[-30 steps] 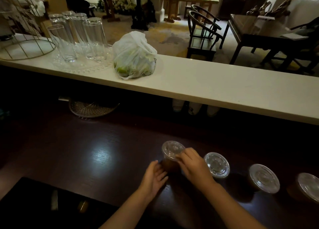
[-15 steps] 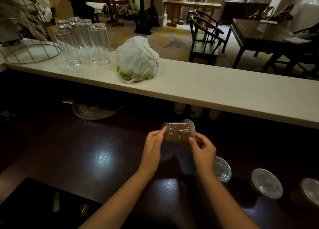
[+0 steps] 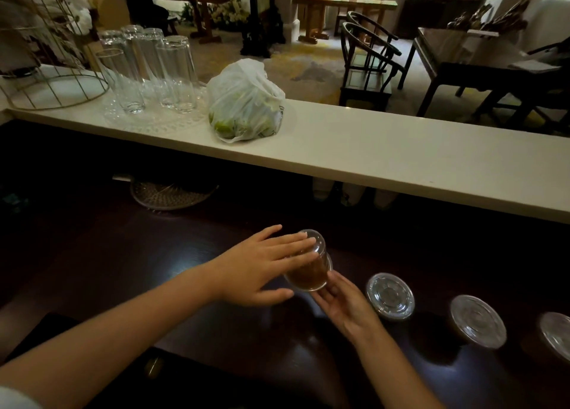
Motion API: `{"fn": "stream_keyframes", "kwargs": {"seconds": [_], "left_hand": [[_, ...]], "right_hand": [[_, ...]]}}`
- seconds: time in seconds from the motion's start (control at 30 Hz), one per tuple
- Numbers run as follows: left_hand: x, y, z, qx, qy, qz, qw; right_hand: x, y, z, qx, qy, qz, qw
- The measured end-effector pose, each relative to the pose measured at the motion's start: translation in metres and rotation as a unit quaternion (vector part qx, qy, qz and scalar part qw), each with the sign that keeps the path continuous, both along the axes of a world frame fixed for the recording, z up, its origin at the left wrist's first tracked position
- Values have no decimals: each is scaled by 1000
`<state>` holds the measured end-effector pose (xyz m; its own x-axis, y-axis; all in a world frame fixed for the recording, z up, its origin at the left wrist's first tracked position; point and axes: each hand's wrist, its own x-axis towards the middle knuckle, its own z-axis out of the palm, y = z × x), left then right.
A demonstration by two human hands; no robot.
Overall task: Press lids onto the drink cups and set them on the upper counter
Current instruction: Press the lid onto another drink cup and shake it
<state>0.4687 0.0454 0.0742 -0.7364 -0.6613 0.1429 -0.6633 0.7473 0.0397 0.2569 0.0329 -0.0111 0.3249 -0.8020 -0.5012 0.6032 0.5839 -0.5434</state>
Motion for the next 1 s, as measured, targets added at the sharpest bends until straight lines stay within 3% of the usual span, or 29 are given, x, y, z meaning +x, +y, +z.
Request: {"fn": "stream_keyframes", "kwargs": {"seconds": [0.23,0.53,0.63,0.73,0.8,0.9,0.93,1.0], "left_hand": [[9,10,-13,12,-80,-66,995],[11,11,-25,-2,-51,-48,998],[9,15,-35,18,17,-6,1000],[-1,26,-57,70,153,92,981],[-18,34,-67,147,297,161,930],[-46,39,-71,264,495,245,791],[-54,37,-71,314,547,271,727],[-64,30,-69,451,633,298,555]], "right_hand": [[6,27,-30,57,-16,10,998],[4,22,-28,47,11,-3,999],[-1,14,-25,17,52,-16,998],[-5,4,-16,-38,124,-33,991],[-8,-6,-8,-85,208,-45,974],[-14,-23,4,-180,344,-54,920],[-17,-28,8,-222,390,-52,892],[-23,-35,17,-304,490,-42,816]]}}
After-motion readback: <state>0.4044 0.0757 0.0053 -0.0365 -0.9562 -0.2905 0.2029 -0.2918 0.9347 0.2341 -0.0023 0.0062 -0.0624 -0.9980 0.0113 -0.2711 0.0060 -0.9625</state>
